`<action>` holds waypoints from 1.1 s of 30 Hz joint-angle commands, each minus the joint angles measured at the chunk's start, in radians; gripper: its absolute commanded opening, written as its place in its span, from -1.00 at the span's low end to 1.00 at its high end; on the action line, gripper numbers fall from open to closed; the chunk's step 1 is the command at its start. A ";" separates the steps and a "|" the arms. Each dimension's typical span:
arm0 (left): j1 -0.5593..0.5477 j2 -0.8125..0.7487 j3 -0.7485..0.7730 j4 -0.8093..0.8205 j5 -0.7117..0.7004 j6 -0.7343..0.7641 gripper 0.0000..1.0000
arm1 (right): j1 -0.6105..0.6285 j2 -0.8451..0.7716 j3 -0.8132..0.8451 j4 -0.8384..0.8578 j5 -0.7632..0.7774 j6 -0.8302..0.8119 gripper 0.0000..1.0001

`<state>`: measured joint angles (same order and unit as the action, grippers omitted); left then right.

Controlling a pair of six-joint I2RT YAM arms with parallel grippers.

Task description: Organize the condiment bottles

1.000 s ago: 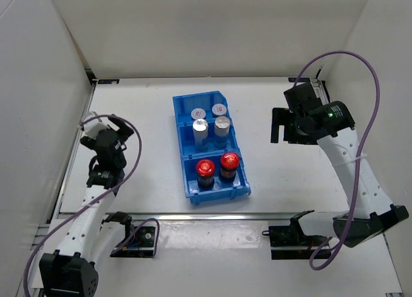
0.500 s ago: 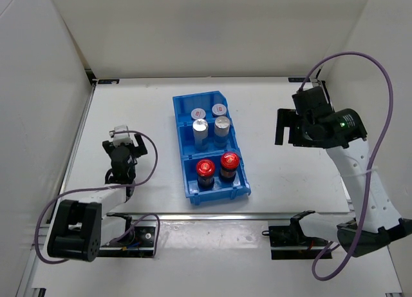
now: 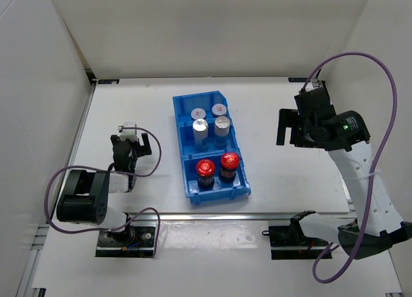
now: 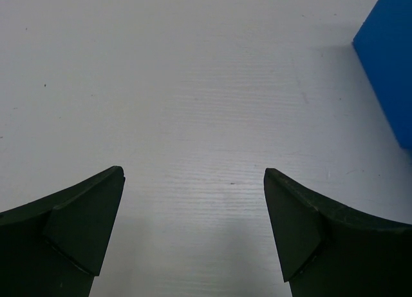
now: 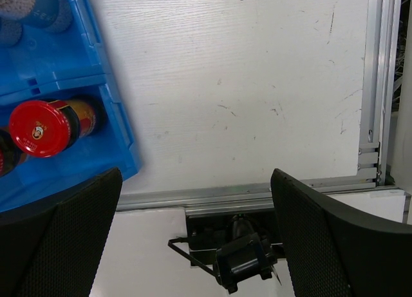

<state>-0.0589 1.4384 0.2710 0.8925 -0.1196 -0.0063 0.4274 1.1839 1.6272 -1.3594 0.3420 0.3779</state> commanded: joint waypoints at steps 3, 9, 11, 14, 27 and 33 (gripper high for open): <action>0.010 0.019 0.013 0.080 0.080 0.023 1.00 | -0.003 -0.007 0.043 -0.221 0.012 0.001 0.98; 0.010 0.019 0.013 0.080 0.080 0.023 1.00 | -0.003 -0.007 0.034 -0.169 0.012 0.001 0.98; 0.010 0.019 0.013 0.080 0.080 0.023 1.00 | -0.003 -0.007 0.023 -0.155 0.022 0.001 0.98; 0.010 0.019 0.013 0.080 0.080 0.023 1.00 | -0.003 -0.016 -0.006 -0.109 0.031 0.012 0.98; 0.010 0.019 0.013 0.080 0.080 0.023 1.00 | -0.003 -0.066 -0.102 0.042 0.012 -0.030 0.98; 0.010 0.019 0.013 0.080 0.080 0.023 1.00 | -0.003 -0.108 -0.131 0.075 -0.009 -0.045 0.98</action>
<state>-0.0544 1.4609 0.2787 0.9508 -0.0616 0.0113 0.4274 1.1118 1.5063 -1.3254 0.3397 0.3542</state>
